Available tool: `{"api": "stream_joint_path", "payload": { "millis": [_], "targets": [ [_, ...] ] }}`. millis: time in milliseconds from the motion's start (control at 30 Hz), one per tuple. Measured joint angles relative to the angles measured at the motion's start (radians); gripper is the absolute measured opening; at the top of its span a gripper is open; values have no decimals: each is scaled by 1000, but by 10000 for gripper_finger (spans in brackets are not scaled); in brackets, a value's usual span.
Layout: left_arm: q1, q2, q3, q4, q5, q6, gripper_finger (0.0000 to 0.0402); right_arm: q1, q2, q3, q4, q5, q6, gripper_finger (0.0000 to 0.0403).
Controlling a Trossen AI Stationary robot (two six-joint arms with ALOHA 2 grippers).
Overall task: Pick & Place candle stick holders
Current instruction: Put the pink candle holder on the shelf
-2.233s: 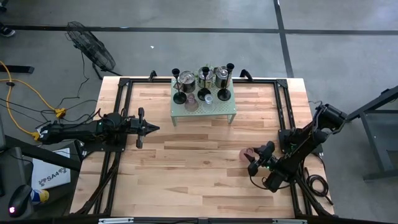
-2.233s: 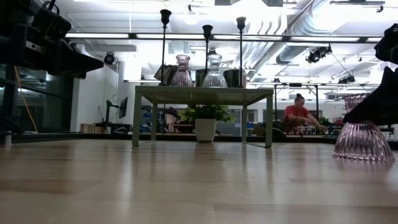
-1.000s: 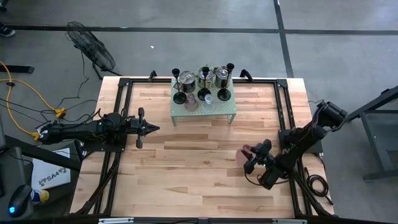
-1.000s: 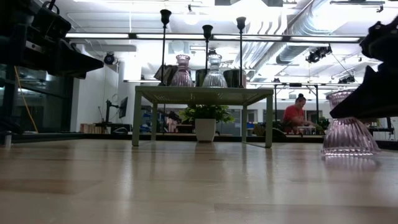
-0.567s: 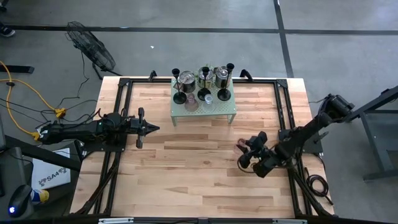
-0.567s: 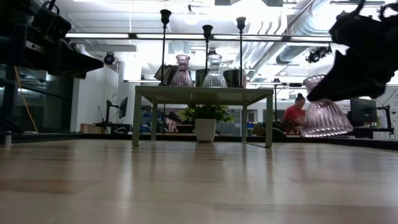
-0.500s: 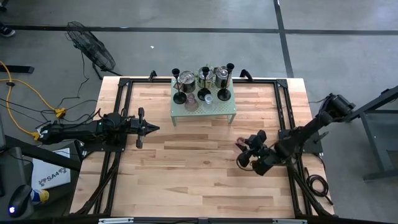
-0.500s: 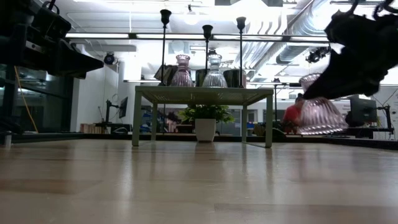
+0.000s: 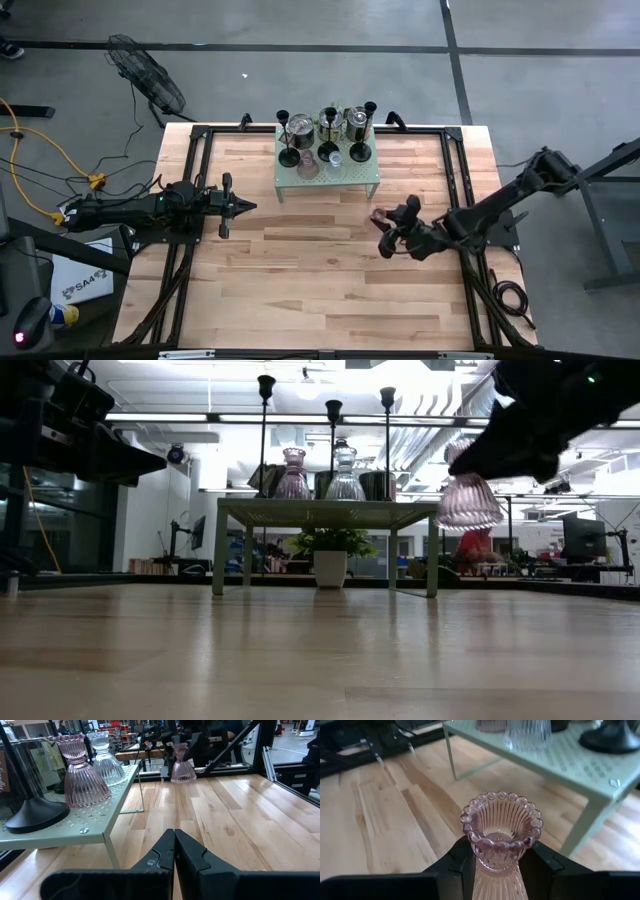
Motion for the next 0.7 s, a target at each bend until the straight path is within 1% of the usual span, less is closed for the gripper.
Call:
{"api": "stream_joint_path", "payload": {
  "millis": [400, 600, 700],
  "targets": [
    [0, 0, 0, 0, 0, 0, 0, -157, -16, 0, 259, -94, -307, 110],
    [0, 0, 0, 0, 0, 0, 0, -249, -16, 0, 345, -144, -392, 110],
    [0, 0, 0, 0, 0, 0, 0, -295, -16, 15, 348, -159, -426, 110]
  ]
}}
